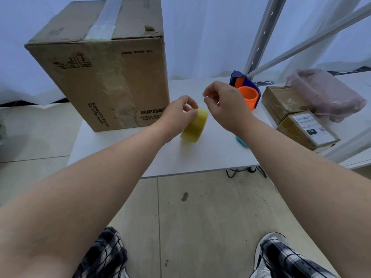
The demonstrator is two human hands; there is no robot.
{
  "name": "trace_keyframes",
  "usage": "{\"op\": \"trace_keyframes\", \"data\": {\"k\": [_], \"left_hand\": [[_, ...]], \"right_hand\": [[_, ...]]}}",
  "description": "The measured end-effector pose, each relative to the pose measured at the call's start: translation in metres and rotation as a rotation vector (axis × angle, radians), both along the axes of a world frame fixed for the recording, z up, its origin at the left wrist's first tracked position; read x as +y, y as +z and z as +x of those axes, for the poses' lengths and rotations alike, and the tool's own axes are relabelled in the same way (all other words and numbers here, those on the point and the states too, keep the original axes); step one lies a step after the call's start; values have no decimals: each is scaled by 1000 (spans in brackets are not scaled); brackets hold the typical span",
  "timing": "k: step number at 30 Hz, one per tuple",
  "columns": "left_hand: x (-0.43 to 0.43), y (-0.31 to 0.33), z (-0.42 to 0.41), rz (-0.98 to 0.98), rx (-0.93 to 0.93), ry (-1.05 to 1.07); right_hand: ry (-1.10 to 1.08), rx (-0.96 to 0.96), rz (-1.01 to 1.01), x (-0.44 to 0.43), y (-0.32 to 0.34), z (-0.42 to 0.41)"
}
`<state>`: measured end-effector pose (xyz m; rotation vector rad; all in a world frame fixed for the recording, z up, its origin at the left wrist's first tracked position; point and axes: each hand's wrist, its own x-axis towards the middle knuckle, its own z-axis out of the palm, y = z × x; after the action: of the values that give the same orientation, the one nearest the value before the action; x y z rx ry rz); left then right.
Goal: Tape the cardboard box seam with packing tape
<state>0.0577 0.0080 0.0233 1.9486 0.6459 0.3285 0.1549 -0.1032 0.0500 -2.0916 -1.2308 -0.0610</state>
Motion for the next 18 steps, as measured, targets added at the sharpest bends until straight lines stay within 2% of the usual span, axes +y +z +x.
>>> {"op": "trace_keyframes", "data": {"k": [6,18], "left_hand": [[-5,0,0,-89,-20,25],[-6,-1,1,-70,17,37]], "right_hand": [[58,33,5,-3,7,-2],[46,-152,-236,-7,9,5]]}}
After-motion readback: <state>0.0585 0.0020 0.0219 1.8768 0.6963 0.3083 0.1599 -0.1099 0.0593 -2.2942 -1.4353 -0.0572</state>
